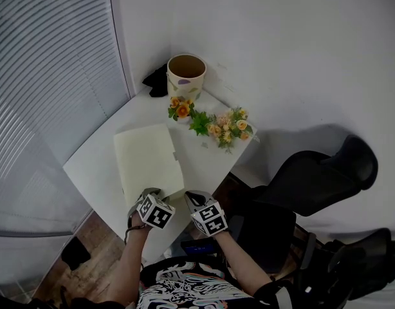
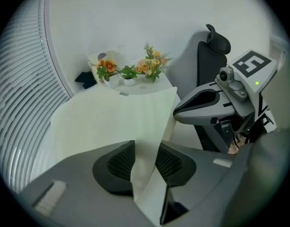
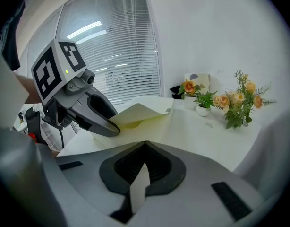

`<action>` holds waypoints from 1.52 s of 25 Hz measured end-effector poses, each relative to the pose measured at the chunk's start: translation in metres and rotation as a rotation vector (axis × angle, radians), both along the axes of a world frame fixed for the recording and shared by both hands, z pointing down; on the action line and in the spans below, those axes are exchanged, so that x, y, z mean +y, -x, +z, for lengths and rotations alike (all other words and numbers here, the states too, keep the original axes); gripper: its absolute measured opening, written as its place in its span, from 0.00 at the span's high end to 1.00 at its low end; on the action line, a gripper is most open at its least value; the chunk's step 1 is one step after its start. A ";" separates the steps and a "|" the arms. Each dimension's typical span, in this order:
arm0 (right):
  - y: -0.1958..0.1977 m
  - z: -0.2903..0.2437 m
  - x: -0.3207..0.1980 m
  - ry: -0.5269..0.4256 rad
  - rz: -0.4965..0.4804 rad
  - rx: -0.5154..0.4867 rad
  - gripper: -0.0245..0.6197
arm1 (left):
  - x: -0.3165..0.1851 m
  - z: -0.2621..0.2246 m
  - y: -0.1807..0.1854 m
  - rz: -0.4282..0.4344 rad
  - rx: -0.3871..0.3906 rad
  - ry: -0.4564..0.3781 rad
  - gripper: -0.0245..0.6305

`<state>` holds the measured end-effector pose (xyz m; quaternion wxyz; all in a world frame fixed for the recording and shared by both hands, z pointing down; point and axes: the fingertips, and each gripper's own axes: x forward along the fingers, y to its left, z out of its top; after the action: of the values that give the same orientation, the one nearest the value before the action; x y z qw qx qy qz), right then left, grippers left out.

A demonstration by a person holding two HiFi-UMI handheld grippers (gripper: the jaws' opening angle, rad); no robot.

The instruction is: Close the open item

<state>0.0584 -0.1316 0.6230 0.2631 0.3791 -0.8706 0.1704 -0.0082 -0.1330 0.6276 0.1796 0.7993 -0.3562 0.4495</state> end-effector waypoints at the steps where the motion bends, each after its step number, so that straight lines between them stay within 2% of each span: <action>1: 0.000 0.000 0.000 -0.001 -0.001 0.000 0.96 | 0.000 0.000 0.000 0.001 0.001 0.000 0.79; 38: 0.001 -0.001 0.000 -0.007 -0.016 0.008 0.96 | 0.000 0.001 0.000 0.016 -0.009 0.010 0.79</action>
<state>0.0575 -0.1312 0.6217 0.2669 0.3735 -0.8732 0.1638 -0.0080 -0.1329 0.6281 0.1784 0.7990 -0.3484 0.4564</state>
